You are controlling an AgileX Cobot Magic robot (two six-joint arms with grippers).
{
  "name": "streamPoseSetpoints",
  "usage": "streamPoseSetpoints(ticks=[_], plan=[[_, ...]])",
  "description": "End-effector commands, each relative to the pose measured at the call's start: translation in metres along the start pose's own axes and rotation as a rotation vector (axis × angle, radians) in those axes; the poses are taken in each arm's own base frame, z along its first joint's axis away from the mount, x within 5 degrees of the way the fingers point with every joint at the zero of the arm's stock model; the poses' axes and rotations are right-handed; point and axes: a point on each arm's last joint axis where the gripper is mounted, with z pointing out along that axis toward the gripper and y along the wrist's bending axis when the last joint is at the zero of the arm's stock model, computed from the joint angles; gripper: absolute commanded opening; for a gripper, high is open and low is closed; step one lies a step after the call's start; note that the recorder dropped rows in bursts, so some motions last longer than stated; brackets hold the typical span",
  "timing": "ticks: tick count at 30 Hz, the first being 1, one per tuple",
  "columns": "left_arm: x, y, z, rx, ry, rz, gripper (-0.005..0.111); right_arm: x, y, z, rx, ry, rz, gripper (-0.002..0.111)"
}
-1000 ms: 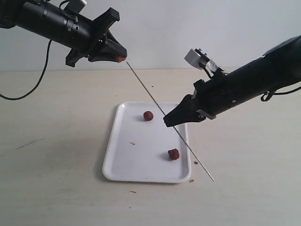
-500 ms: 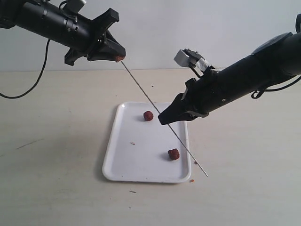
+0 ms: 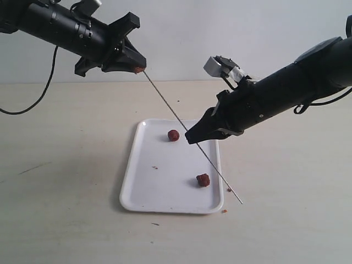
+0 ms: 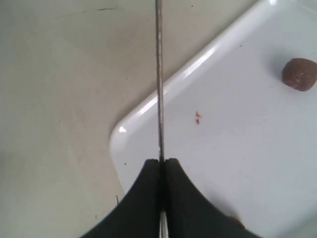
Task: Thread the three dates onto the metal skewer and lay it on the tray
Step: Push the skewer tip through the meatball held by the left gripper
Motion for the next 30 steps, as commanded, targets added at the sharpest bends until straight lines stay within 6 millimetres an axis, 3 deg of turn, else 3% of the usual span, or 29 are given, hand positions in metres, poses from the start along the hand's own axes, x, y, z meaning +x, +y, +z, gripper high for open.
streamPoseSetpoints(ticks=[1,30], plan=[[0.003,-0.009,0.004,0.006,-0.008,0.03,0.019,-0.003,0.0,-0.001,0.001,-0.013,-0.01,0.0],[0.028,-0.038,0.026,0.007,0.097,0.192,0.019,-0.02,0.003,-0.002,-0.018,-0.202,-0.044,0.0]])
